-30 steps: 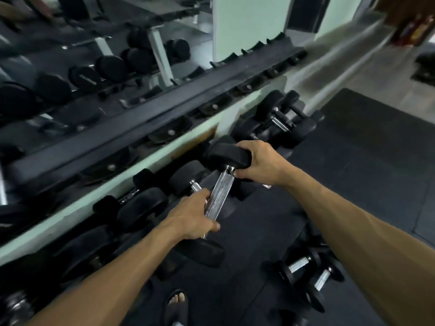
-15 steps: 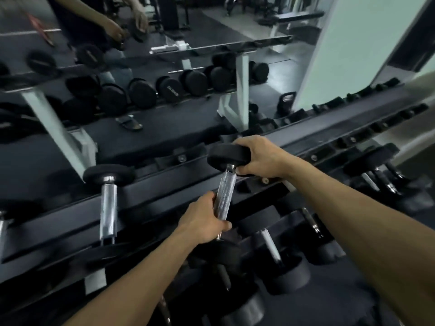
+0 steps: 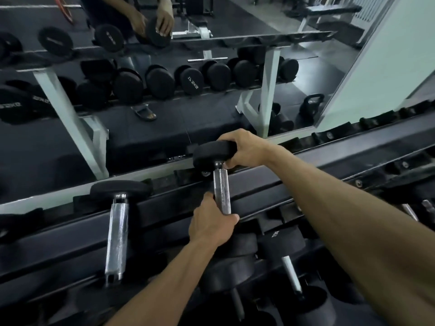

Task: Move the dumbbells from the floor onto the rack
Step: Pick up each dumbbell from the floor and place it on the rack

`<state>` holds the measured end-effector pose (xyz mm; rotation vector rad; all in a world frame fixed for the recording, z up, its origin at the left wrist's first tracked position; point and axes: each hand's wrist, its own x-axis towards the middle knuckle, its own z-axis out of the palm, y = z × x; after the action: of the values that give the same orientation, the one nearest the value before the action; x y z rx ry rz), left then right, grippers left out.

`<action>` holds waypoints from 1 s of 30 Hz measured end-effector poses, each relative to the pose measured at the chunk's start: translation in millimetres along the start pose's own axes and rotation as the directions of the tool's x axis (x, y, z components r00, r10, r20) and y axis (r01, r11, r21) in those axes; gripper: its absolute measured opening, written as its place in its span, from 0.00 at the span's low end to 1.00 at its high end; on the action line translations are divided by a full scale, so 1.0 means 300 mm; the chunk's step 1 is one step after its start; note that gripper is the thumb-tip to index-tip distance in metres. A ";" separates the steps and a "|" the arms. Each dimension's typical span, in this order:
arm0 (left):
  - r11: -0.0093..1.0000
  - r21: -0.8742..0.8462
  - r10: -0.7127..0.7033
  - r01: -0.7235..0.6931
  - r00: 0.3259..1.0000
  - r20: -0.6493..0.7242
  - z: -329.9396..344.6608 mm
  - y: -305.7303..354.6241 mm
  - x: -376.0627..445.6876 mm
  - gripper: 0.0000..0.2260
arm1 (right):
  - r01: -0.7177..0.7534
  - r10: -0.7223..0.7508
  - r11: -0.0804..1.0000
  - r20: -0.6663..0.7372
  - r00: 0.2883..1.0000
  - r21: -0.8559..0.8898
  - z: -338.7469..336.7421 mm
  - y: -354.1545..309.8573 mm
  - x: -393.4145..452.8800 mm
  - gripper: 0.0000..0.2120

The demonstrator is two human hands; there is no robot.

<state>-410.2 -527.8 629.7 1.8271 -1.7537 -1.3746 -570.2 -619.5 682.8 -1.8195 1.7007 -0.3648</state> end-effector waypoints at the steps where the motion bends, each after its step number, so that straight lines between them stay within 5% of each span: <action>1: 1.000 -0.002 -0.010 0.010 1.000 -0.001 0.002 0.002 -0.002 0.32 | -0.004 0.004 1.000 0.013 1.000 0.015 -0.001 0.005 0.002 0.17; 9: 0.999 0.013 -0.034 0.034 0.999 -0.025 0.009 0.014 -0.008 0.26 | -0.021 0.024 0.998 -0.063 0.998 0.053 0.017 0.019 -0.033 0.23; 19: 0.984 0.115 0.130 -0.134 0.991 0.038 -0.019 -0.002 -0.069 0.17 | -0.104 0.078 0.987 -0.200 0.977 -0.124 0.006 0.006 -0.216 0.34; 23: 0.922 0.268 0.293 -0.278 0.956 -0.018 -0.042 0.028 -0.126 0.16 | -0.106 0.076 0.986 -0.227 0.971 -0.125 -0.017 -0.021 -0.328 0.31; 30: 0.722 0.485 0.499 -0.493 0.857 0.129 -0.030 0.115 -0.282 0.25 | -0.175 0.126 0.970 -0.263 0.957 -0.171 -0.076 -0.008 -0.576 0.35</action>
<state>-410.5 -465.2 696.7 1.3655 -2.5329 -0.7281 -605.1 -457.7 737.3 -1.8245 2.1009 -0.3900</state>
